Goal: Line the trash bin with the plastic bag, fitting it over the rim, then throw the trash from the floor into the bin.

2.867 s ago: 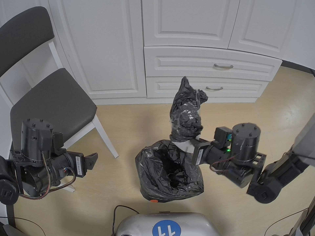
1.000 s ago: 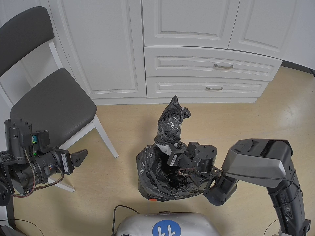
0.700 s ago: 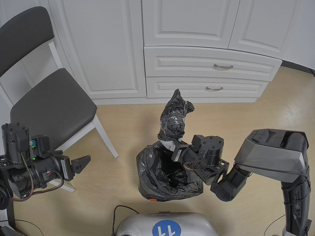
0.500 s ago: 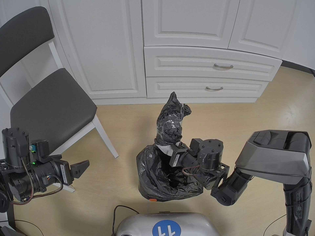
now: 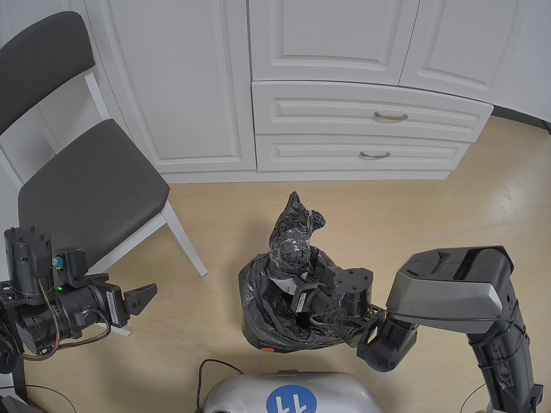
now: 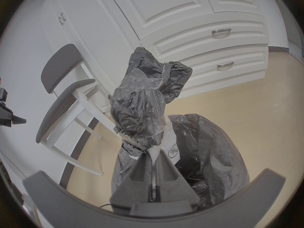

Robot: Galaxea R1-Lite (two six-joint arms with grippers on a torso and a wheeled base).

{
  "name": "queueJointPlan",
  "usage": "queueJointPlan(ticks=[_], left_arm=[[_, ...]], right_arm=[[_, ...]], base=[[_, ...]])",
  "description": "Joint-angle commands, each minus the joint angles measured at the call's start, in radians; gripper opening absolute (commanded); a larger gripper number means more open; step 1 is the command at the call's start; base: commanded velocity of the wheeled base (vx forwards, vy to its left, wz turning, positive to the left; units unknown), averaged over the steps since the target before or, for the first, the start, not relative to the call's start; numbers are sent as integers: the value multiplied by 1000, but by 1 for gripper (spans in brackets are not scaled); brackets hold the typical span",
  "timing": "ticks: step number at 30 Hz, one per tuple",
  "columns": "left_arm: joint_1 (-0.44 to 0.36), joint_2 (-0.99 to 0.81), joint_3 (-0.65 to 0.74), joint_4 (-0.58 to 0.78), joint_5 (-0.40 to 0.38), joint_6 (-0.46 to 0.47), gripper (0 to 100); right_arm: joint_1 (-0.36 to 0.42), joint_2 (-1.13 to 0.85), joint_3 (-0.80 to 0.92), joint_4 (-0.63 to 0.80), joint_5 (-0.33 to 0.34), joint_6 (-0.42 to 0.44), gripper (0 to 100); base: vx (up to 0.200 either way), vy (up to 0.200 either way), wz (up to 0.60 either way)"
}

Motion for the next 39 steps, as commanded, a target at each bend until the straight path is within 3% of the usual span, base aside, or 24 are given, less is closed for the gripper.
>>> queueJointPlan(ticks=[1, 39], left_arm=[[-2, 6, -2, 0, 1, 0, 100], [6, -18, -4, 0, 2, 28, 100]], right_arm=[[-5, 53, 44, -62, 0, -1, 0], [6, 130, 101, -137, -3, -26, 0]], base=[[0, 0, 0], [0, 0, 0]])
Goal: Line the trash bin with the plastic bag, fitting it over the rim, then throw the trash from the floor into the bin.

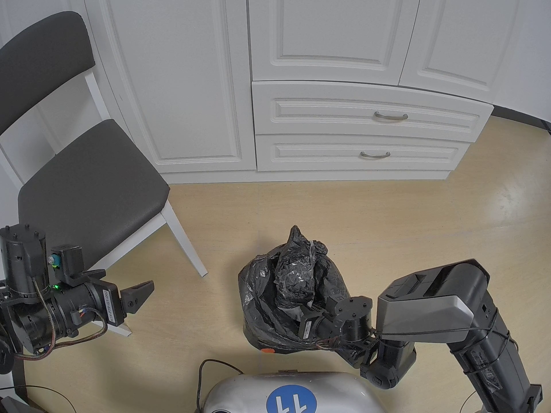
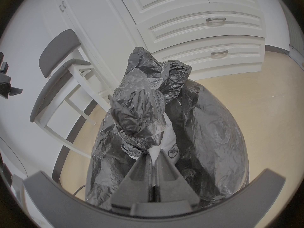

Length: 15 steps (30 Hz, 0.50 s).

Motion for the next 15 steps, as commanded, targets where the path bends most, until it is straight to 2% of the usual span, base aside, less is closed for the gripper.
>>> queueJointPlan(ticks=[1, 3, 4, 15], left_arm=[[0, 4, 0, 0, 0, -1, 100], [0, 5, 0, 0, 0, -1, 100], [0, 7, 0, 0, 0, -1, 100], [0, 13, 1, 0, -1, -1, 100]], right_arm=[[0, 7, 2, -16, 3, -9, 0], [-1, 13, 5, -18, 5, -23, 0], [-3, 16, 5, -18, 5, -28, 100], [-9, 24, -14, -18, 6, -31, 100]], base=[[0, 0, 0], [0, 0, 0], [0, 0, 0], [0, 0, 0]])
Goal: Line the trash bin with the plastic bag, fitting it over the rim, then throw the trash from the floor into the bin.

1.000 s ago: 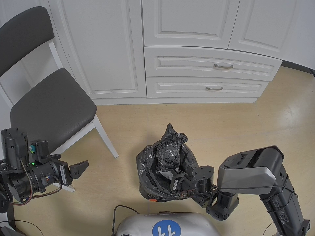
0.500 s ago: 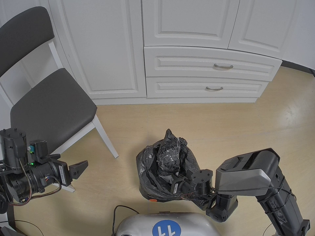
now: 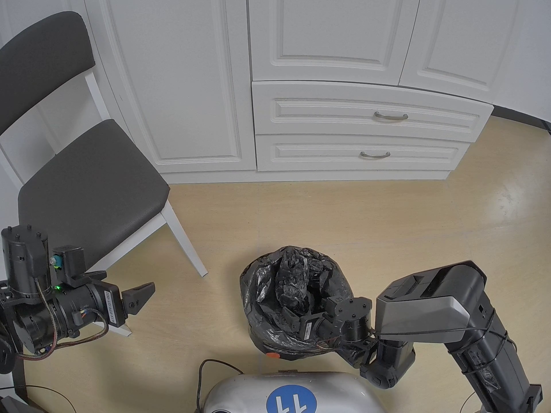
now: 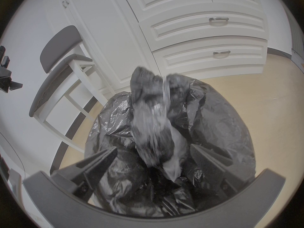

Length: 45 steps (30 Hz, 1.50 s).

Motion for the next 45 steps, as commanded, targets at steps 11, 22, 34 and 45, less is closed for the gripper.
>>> queueJointPlan(ticks=[11, 22, 34, 45], left_arm=[[0, 15, 2, 0, 0, -2, 100], [-26, 39, 10, 0, 0, -4, 100], [-70, 127, 87, -137, 3, -1, 100], [-89, 131, 51, -264, 20, -7, 100]], right_arm=[[-7, -81, 15, -14, 0, -75, 100], [-47, -245, 47, 90, -51, -313, 100], [-61, -326, 128, 90, -149, -366, 100], [-138, -542, 131, 291, -271, -334, 100]], base=[[0, 0, 0], [0, 0, 0], [0, 0, 0], [0, 0, 0]])
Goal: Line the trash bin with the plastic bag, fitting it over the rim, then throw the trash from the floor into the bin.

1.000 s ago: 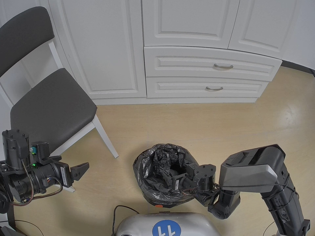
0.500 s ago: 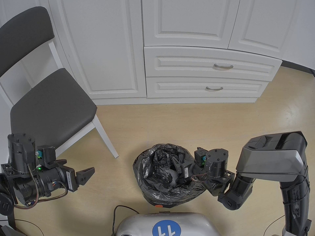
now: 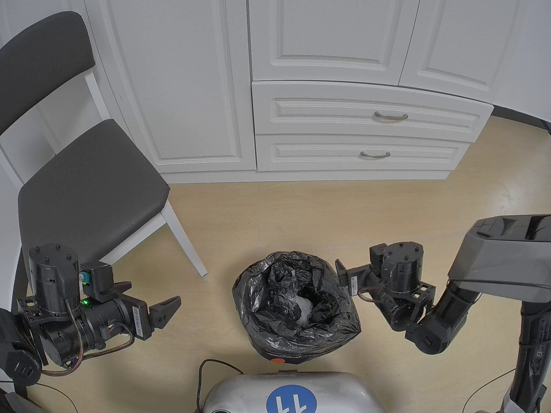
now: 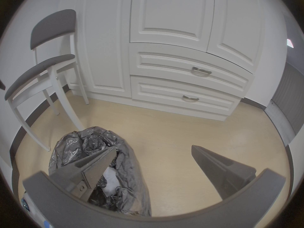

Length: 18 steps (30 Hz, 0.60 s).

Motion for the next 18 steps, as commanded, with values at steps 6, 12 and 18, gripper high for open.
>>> queueJointPlan(ticks=[6, 12, 18], left_arm=[[14, -104, -190, 59, 117, 19, 100], [28, -233, -342, 303, 126, 19, 100], [134, -266, -380, 370, 121, 20, 100]], right_arm=[[-29, -269, -18, 189, -14, 62, 100], [-97, -505, -56, 482, 34, 62, 100], [-216, -651, -128, 716, 39, 64, 100]], base=[[0, 0, 0], [0, 0, 0], [0, 0, 0]])
